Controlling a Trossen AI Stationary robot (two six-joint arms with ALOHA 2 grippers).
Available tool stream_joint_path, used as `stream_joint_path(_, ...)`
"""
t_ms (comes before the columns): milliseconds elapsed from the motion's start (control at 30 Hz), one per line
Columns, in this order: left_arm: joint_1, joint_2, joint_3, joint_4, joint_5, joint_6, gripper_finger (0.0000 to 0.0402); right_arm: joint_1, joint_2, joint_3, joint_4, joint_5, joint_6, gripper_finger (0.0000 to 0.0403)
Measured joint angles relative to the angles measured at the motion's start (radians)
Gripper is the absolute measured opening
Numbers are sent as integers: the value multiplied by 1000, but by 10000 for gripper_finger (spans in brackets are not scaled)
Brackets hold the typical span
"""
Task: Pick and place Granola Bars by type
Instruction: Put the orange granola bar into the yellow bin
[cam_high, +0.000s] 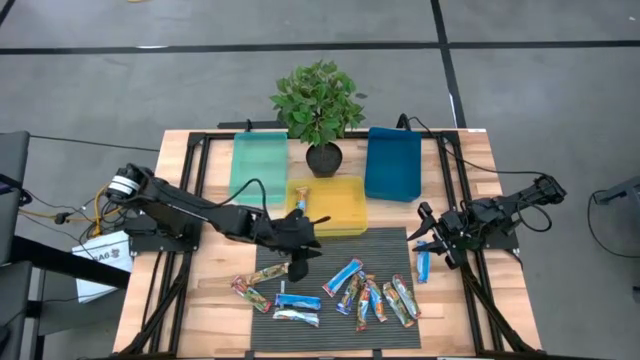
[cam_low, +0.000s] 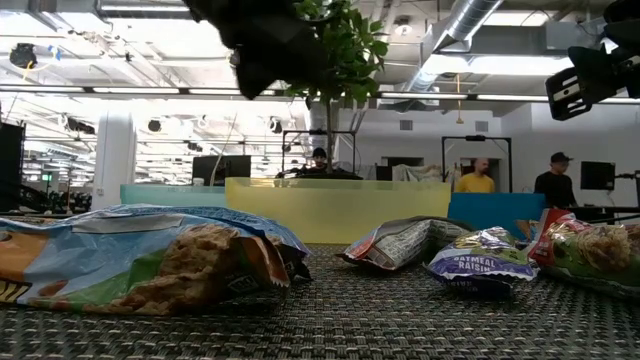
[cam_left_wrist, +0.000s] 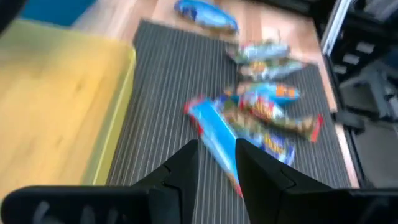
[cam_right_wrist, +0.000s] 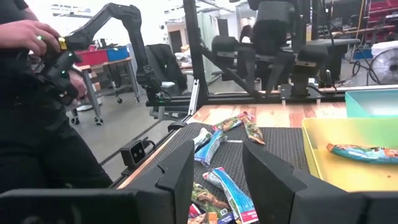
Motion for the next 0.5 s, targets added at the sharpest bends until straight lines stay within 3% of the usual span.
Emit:
stream_joint_path(333,-74,-103,0,-498,29,-19,98,0,0,0,0,0,0,130)
stream_joint_path(500,-89,-131,0,-651,68,-85,98,0,0,0,0,0,0,130)
